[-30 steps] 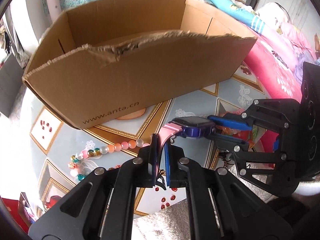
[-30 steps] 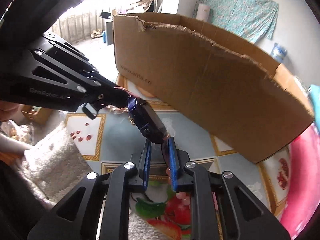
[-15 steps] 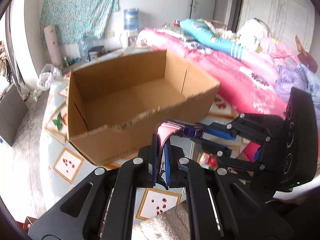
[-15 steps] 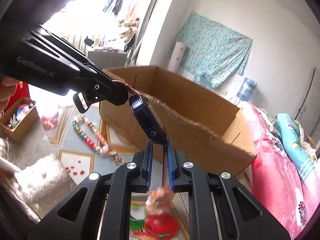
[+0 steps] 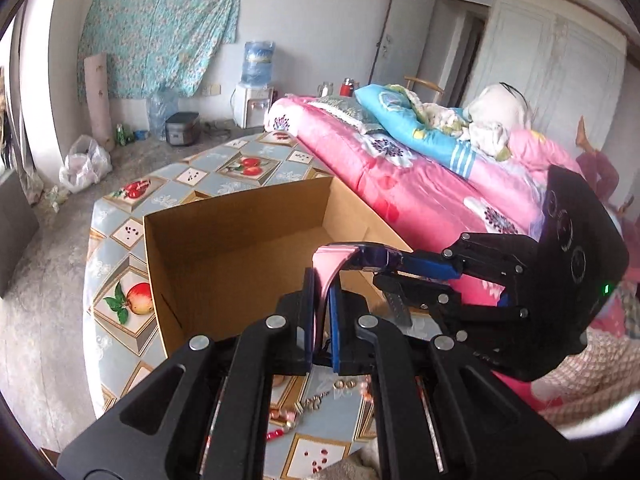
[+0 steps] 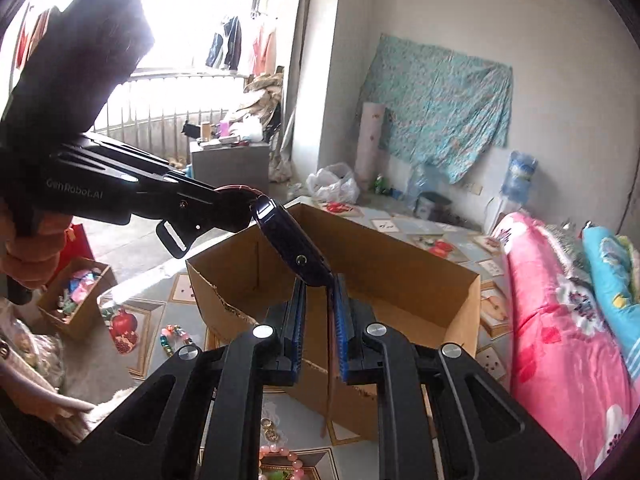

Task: Organize jewelry
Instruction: 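Carry the watch with the left gripper over the cardboard box, then open the left gripper to drop the watch into the box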

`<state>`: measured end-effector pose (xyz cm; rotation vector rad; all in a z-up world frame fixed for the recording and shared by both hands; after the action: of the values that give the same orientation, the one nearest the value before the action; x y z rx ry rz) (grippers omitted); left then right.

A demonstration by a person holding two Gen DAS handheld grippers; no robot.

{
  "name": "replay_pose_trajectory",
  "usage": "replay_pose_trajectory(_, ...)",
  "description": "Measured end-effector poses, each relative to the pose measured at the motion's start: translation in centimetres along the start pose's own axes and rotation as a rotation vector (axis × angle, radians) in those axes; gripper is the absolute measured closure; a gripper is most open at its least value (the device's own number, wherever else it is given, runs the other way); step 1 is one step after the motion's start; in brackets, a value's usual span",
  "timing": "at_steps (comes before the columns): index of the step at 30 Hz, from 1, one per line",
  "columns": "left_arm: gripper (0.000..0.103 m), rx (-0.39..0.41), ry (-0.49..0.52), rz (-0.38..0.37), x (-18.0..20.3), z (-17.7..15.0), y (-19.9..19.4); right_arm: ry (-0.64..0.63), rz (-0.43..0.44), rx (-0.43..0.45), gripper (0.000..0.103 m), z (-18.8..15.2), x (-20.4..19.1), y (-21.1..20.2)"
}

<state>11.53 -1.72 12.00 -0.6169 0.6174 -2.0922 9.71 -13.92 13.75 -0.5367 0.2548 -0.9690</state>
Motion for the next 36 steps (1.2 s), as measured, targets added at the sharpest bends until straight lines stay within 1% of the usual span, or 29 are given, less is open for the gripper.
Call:
replay_pose_trajectory(1,0.097,-0.025,-0.030,-0.011,-0.9,0.6,1.0,0.025,0.063,-0.064,0.089,0.5,1.0,1.4)
replay_pose_trajectory(3,0.097,-0.074,-0.090,-0.034,-2.5,1.6,3.1,0.068,0.121,-0.141,0.089,0.7,2.6,3.6)
replay_pose_trajectory(4,0.097,-0.112,-0.124,-0.039,-3.6,1.9,4.5,0.103,0.168,-0.214,0.089,0.8,3.9,5.4)
replay_pose_trajectory(6,0.097,-0.174,-0.161,-0.035,-5.2,2.2,7.2,0.151,0.211,-0.295,0.089,0.9,5.6,7.7)
replay_pose_trajectory(8,0.097,-0.234,-0.190,-0.018,-6.9,2.2,10.1,0.178,0.245,-0.388,0.089,0.8,7.0,10.5)
replay_pose_trajectory(10,0.097,-0.277,-0.199,0.000,-8.1,2.1,12.6,0.190,0.267,-0.471,0.089,0.3,8.0,12.9)
replay_pose_trajectory(11,0.097,-0.307,-0.206,0.010,-8.7,2.1,13.9,0.197,0.286,-0.525,0.089,0.0,8.4,14.5)
replay_pose_trajectory(13,0.096,-0.361,-0.203,0.051,-9.8,1.9,16.1,0.211,0.313,-0.603,0.089,-0.6,9.0,16.8)
replay_pose_trajectory(14,0.096,-0.385,-0.200,0.074,-10.2,1.9,16.9,0.232,0.350,-0.660,0.090,-1.5,8.9,18.4)
replay_pose_trajectory(15,0.090,-0.408,-0.194,0.100,-10.6,1.9,17.6,0.240,0.356,-0.698,0.090,-2.0,9.1,19.7)
replay_pose_trajectory(16,0.079,-0.426,-0.184,0.146,-11.1,1.8,18.1,0.242,0.355,-0.747,0.090,-2.8,9.1,21.1)
replay_pose_trajectory(17,0.072,-0.426,-0.170,0.191,-11.4,2.0,18.3,0.243,0.352,-0.783,0.090,-3.3,9.1,22.0)
replay_pose_trajectory(18,0.061,-0.409,-0.155,0.223,-11.4,2.2,18.0,0.262,0.344,-0.848,0.091,-3.9,9.3,23.2)
replay_pose_trajectory(19,0.059,-0.374,-0.138,0.246,-11.4,2.6,17.4,0.256,0.326,-0.871,0.098,-4.0,9.4,23.7)
replay_pose_trajectory(21,0.057,-0.329,-0.123,0.235,-11.0,3.0,16.2,0.203,0.288,-0.891,0.098,-3.7,9.4,24.5)
replay_pose_trajectory(23,0.056,-0.287,-0.112,0.237,-10.6,3.1,14.8,0.204,0.260,-0.915,0.098,-3.7,9.8,25.3)
replay_pose_trajectory(25,0.054,-0.240,-0.093,0.241,-10.1,3.0,13.1,0.184,0.231,-0.911,0.097,-3.6,10.1,25.8)
replay_pose_trajectory(26,0.052,-0.213,-0.085,0.245,-9.9,2.9,12.1,0.188,0.224,-0.904,0.097,-3.5,10.3,25.9)
replay_pose_trajectory(27,0.048,-0.192,-0.077,0.247,-9.8,2.9,11.5,0.188,0.210,-0.898,0.097,-3.5,10.5,26.1)
replay_pose_trajectory(28,0.044,-0.162,-0.067,0.256,-9.6,2.6,10.4,0.181,0.180,-0.889,0.097,-3.4,10.7,26.3)
replay_pose_trajectory(31,0.041,-0.104,-0.048,0.294,-9.4,1.8,8.1,0.167,0.111,-0.844,0.096,-2.7,11.1,26.1)
replay_pose_trajectory(34,0.036,-0.050,-0.074,0.305,-9.6,0.7,5.6,0.177,0.108,-0.788,0.096,-1.6,10.8,25.3)
replay_pose_trajectory(36,0.035,-0.014,-0.101,0.301,-9.8,0.0,4.0,0.166,0.109,-0.765,0.096,-1.1,10.1,24.5)
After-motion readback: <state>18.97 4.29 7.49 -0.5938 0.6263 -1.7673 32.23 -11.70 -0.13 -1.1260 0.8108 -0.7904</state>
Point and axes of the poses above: each gripper's, at about its wrist camera, not at the fingertips, and y roughly the way its jaws point, x to its right, z to its top, the point moved 5 cm from there along y, roughly the way its jaws point, and after that the axes turned 1 degree about x, right-handed, at the moved point
